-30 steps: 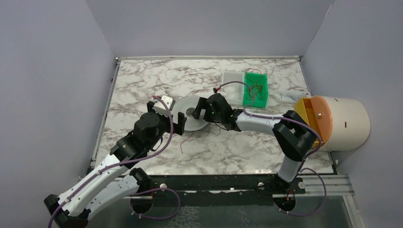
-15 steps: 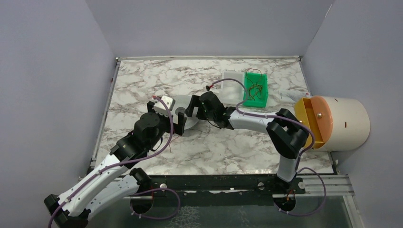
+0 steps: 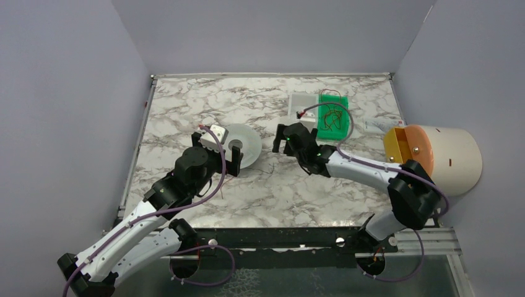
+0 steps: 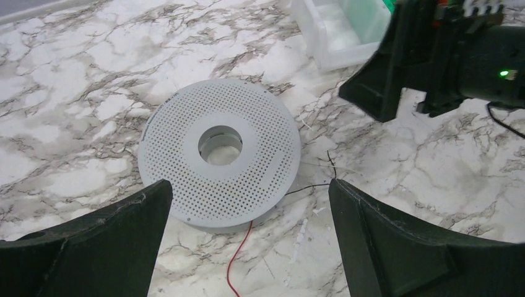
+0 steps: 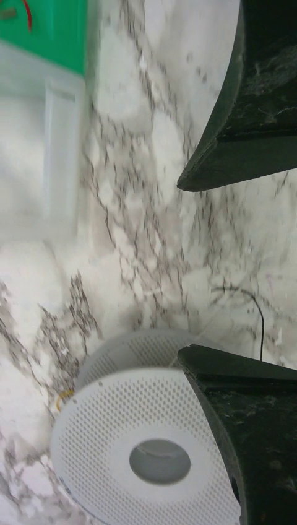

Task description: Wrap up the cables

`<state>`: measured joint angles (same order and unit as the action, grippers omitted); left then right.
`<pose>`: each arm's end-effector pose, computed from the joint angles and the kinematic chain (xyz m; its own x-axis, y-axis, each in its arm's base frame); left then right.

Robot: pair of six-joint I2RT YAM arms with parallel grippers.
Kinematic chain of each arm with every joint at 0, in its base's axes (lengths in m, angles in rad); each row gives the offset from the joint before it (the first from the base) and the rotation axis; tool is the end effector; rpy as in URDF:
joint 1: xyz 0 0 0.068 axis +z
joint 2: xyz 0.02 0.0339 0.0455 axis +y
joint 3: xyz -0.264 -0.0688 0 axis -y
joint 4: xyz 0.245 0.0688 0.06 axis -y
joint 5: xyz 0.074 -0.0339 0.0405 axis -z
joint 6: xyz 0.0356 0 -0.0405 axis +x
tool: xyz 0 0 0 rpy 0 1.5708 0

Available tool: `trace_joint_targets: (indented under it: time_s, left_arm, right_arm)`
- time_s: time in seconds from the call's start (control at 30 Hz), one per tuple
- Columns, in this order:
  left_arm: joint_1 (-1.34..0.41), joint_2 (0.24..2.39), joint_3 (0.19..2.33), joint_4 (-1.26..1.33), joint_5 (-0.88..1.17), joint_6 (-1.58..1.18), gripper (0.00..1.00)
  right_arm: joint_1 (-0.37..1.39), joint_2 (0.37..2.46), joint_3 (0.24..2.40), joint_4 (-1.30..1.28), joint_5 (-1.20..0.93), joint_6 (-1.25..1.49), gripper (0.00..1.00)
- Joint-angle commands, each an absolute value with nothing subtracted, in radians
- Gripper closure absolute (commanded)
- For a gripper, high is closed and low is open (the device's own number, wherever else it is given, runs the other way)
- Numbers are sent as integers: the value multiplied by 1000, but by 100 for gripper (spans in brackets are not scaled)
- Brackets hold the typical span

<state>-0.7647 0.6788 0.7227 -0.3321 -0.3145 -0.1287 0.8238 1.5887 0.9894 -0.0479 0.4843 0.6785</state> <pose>0.1231 -0.1029 0.3193 -0.2604 0.0807 -0.9621 0.4144 0.9094 -0.0359 0.2466 0.2419 0.2252 -0.5681 0.2040 -0.7973 -0.0519 0.9580 0.2822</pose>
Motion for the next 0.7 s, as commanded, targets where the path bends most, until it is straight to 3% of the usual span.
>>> trace_joint_targets:
  time_s: [0.0,0.37,0.67]
  left_arm:
    - [-758,674,710,-321,-326,-121,1]
    - [-758,690,731,-321,-378,-157,1]
    - [-756,586,717,-270,-374,-183,1]
  right_arm:
    - [777,1400,865,-46,614,542,0]
    - [769,856,682,-94,544,288,0]
    - [769,683,794,-395,516,381,0]
